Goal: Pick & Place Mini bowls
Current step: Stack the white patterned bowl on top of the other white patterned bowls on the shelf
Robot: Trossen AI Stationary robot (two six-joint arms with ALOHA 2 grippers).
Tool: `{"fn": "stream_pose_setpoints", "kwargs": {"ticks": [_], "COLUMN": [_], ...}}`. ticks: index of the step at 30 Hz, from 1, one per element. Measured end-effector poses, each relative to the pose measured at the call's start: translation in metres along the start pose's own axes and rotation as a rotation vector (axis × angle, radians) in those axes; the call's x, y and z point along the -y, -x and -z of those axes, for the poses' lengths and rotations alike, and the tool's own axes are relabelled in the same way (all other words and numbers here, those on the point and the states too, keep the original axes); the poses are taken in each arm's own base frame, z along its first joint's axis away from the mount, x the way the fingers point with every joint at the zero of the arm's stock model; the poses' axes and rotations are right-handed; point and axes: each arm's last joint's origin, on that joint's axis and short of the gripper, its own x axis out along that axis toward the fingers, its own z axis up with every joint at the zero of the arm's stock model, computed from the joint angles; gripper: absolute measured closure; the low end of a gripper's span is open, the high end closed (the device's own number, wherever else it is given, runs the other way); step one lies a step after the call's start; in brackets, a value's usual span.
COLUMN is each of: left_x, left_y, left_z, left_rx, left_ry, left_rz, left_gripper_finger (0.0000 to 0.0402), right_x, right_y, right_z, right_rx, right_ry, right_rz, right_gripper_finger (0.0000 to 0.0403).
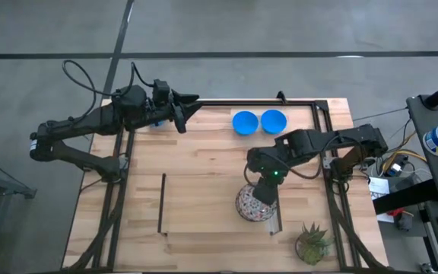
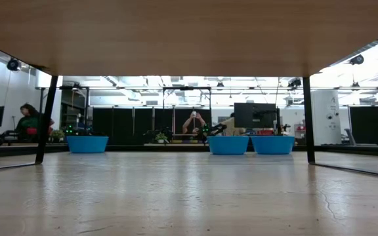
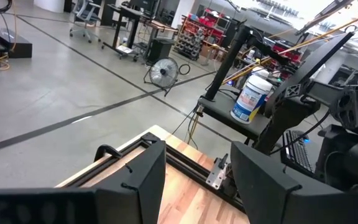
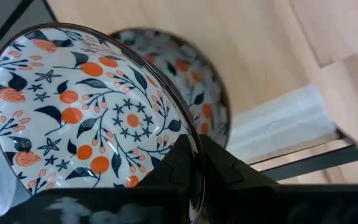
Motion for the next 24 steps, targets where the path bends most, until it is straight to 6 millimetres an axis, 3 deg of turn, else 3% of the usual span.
{"fn": "stream_pose_setpoints", "kwargs": {"ticks": [24], "left_x": [-0.001], "left_y": [-0.001], "left_z": [0.002], "left_rx": [-0.01], "left_ry": [-0.002], "left_rz": [-0.005], "left_gripper_finger": [0.0218], "right_x": [0.006], "right_y": [-0.017], "right_z": [-0.001], "right_rx": [0.029], "right_ry": [0.034], "right_rz": [0.07], "right_gripper_finger": [0.0388]}}
